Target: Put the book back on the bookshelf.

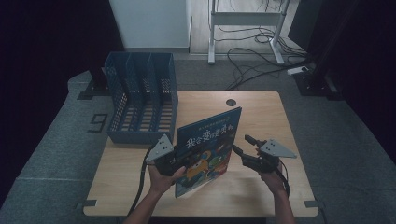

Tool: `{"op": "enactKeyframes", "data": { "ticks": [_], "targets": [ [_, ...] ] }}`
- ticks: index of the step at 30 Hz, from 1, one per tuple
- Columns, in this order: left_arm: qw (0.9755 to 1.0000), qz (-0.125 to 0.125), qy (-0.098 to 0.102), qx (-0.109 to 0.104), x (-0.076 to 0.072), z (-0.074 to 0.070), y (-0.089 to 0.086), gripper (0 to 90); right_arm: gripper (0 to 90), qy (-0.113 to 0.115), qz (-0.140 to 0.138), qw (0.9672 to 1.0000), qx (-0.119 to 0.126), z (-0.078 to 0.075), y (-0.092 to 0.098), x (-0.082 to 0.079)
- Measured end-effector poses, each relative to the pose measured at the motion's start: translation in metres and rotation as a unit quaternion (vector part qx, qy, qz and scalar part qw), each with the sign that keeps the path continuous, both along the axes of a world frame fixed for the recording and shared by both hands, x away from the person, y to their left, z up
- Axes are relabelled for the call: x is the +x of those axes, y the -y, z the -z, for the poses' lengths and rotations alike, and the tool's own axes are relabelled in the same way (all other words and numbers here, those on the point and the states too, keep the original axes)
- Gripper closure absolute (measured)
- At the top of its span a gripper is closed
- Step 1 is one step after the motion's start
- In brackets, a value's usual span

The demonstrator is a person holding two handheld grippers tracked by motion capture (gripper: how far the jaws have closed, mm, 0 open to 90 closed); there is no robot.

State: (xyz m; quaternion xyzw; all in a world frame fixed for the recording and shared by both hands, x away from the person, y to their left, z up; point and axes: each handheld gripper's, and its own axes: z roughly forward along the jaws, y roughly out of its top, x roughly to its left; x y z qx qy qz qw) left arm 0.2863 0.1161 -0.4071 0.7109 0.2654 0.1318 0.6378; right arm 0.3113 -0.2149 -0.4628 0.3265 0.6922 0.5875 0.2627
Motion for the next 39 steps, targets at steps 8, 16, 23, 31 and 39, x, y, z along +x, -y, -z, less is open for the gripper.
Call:
{"op": "enactKeyframes", "data": {
  "ticks": [8,16,23,31,39],
  "targets": [
    [0.9998,-0.012,0.014,-0.009,-0.003,-0.013,-0.010,82.5,36.4,-0.001,0.003,1.0000,0.003,0.000,0.003,0.000],
    [0.9986,-0.039,0.035,-0.012,-0.007,-0.027,-0.025,82.4,36.5,-0.005,0.006,1.0000,0.000,0.002,0.004,0.000],
    [0.9968,-0.061,0.043,-0.028,-0.009,-0.035,-0.043,82.5,36.6,-0.013,0.010,0.9999,-0.004,0.005,0.003,0.001],
    [0.9957,-0.077,0.049,-0.016,-0.008,-0.042,-0.054,82.4,36.5,-0.037,0.003,0.9991,-0.022,0.016,0.010,-0.008],
    [0.9942,-0.090,0.056,-0.016,-0.012,-0.045,-0.062,82.4,36.4,-0.071,0.024,0.9965,-0.038,0.045,0.021,-0.016]
  ]
}}
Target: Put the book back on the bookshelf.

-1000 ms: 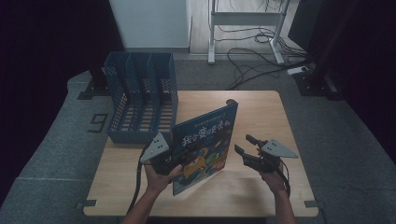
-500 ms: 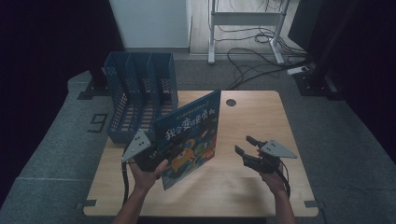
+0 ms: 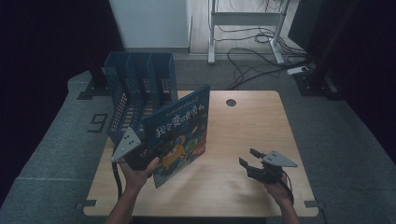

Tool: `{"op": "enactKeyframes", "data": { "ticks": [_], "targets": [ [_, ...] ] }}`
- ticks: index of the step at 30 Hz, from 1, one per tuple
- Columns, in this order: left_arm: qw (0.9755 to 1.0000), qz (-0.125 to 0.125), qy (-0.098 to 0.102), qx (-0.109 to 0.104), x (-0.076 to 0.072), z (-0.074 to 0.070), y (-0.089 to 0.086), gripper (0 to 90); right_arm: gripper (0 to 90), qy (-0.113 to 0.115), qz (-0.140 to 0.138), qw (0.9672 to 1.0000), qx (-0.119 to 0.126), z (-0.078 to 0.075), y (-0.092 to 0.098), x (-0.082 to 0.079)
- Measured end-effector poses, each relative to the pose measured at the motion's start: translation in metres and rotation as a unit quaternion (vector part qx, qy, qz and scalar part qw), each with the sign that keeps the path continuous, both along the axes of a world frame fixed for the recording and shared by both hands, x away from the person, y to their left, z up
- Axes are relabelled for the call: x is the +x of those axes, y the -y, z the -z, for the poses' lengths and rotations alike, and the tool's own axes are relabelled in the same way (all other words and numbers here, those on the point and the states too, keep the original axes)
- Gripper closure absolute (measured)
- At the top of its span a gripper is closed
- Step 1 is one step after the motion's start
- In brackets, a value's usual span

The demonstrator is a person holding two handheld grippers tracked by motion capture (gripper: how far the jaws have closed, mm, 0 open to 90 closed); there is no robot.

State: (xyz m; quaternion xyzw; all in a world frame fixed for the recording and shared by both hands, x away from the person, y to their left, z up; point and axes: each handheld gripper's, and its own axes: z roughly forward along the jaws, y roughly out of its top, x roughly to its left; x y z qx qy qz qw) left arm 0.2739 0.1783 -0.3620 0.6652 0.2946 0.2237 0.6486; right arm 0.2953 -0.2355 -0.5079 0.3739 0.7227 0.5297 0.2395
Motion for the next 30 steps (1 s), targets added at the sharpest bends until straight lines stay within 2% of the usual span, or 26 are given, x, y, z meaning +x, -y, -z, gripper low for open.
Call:
{"op": "enactKeyframes", "data": {
  "ticks": [4,8,10,13,21,30],
  "targets": [
    [1.0000,-0.003,0.000,-0.003,-0.001,-0.001,-0.004,82.4,36.5,-0.009,0.015,0.9998,-0.002,0.005,0.003,0.002],
    [0.9999,-0.010,0.001,-0.009,-0.001,0.000,-0.008,82.4,36.6,-0.022,0.029,0.9992,-0.020,0.013,0.000,0.006],
    [0.9998,-0.014,0.005,-0.012,-0.001,0.000,-0.010,82.4,36.6,-0.038,0.032,0.9983,-0.031,0.017,-0.002,0.009],
    [0.9996,-0.019,0.004,-0.018,0.000,-0.002,-0.015,82.4,36.5,-0.049,0.030,0.9975,-0.042,0.021,-0.005,0.011],
    [0.9988,-0.036,0.003,-0.033,0.001,-0.009,-0.027,82.3,36.4,-0.079,0.050,0.9934,-0.066,0.033,-0.009,0.016],
    [0.9980,-0.053,0.009,-0.035,0.003,-0.015,-0.040,82.3,36.3,-0.101,0.068,0.9892,-0.080,0.043,-0.008,0.022]
  ]
}}
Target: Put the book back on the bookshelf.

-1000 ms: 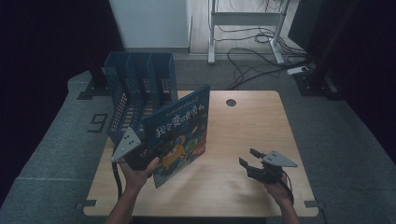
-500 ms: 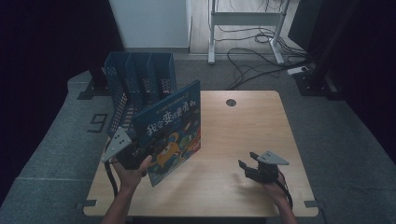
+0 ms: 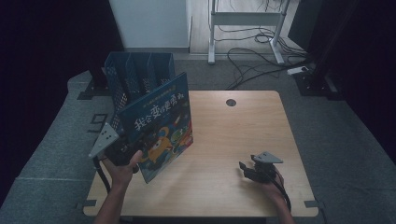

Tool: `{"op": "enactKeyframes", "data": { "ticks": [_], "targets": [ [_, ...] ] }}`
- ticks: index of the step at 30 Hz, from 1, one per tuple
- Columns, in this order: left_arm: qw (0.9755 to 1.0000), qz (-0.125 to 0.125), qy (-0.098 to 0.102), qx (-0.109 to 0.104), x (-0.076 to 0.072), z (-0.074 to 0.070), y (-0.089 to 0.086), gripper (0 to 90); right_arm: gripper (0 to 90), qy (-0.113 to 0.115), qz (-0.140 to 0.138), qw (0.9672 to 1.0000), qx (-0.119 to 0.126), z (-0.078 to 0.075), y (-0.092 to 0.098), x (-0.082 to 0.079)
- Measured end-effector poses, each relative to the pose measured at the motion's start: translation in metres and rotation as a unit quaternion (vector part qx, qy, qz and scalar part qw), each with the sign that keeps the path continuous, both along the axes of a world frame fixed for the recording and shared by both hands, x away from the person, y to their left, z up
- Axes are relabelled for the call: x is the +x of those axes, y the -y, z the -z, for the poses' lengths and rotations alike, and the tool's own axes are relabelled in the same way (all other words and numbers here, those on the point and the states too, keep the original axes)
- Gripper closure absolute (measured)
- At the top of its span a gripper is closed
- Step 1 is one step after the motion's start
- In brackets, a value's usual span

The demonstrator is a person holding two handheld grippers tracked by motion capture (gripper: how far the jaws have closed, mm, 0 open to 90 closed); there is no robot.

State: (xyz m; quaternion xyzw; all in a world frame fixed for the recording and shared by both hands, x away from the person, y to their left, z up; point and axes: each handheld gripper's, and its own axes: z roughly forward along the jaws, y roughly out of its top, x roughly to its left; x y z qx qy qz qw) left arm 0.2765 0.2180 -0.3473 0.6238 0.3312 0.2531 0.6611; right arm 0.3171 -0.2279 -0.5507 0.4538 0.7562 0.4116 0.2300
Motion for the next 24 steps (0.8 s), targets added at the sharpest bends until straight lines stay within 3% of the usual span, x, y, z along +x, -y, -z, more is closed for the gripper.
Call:
{"op": "enactKeyframes", "data": {
  "ticks": [4,10,14,19,24],
  "targets": [
    [1.0000,-0.008,0.002,-0.005,0.001,-0.003,-0.005,82.2,36.0,-0.008,0.006,0.9999,-0.004,0.000,-0.001,0.001],
    [0.9995,-0.028,0.007,-0.016,0.003,-0.006,-0.011,82.2,33.4,-0.053,0.032,0.9980,-0.012,0.003,-0.001,0.010],
    [0.9992,-0.036,0.008,-0.018,0.005,-0.008,-0.013,82.1,33.5,-0.055,0.036,0.9978,-0.010,0.003,0.000,0.010],
    [0.9989,-0.042,0.006,-0.020,0.007,-0.009,-0.016,82.1,32.9,-0.048,0.038,0.9975,-0.034,0.003,-0.005,0.009],
    [0.9983,-0.052,0.006,-0.025,0.009,-0.010,-0.021,82.1,32.9,-0.050,0.038,0.9976,-0.030,0.003,-0.004,0.009]
  ]
}}
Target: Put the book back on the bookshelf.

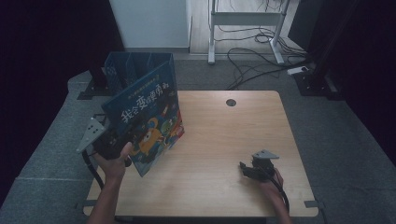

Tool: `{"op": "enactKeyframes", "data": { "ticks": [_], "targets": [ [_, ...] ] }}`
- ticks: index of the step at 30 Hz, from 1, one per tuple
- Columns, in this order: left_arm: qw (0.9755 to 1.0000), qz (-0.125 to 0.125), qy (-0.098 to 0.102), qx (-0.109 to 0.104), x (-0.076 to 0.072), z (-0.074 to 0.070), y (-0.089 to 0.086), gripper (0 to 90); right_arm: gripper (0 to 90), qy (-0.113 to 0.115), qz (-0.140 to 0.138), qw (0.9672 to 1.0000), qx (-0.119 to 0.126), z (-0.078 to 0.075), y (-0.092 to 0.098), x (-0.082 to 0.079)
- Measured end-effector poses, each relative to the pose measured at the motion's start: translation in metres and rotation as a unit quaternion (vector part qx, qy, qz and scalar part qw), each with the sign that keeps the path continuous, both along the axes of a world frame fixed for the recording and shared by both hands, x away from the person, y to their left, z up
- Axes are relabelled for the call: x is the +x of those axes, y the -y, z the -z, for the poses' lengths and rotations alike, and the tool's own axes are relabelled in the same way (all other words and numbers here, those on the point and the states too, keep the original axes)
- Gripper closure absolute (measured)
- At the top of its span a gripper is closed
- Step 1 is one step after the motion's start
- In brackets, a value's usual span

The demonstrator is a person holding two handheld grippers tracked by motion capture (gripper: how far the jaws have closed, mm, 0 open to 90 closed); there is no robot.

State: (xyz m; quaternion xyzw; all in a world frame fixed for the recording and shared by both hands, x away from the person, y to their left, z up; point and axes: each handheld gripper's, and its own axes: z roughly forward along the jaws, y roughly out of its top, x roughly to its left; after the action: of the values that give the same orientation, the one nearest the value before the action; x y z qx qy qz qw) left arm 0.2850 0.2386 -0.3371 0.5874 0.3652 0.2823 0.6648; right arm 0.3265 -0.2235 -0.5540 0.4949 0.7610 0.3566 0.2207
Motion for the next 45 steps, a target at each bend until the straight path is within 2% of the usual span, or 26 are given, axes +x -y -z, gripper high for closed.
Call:
{"op": "enactKeyframes", "data": {
  "ticks": [12,19,33,40,45],
  "targets": [
    [0.9995,-0.031,0.006,0.004,0.003,-0.005,-0.012,82.0,32.9,0.001,0.001,1.0000,-0.002,0.000,0.000,0.000],
    [0.9990,-0.046,0.003,0.003,0.009,-0.005,-0.016,82.0,32.9,0.001,0.001,1.0000,-0.002,0.000,0.000,0.000],
    [0.9977,-0.068,0.001,0.008,0.024,-0.011,-0.016,82.0,32.9,0.002,0.000,1.0000,-0.003,0.000,0.000,0.000],
    [0.9968,-0.078,0.012,0.015,0.029,-0.019,-0.018,82.1,32.8,0.001,0.001,1.0000,-0.002,0.000,0.000,0.000],
    [0.9959,-0.089,0.013,0.010,0.033,-0.020,-0.020,82.1,32.7,0.001,0.001,1.0000,-0.003,0.000,0.000,0.000]
  ]
}}
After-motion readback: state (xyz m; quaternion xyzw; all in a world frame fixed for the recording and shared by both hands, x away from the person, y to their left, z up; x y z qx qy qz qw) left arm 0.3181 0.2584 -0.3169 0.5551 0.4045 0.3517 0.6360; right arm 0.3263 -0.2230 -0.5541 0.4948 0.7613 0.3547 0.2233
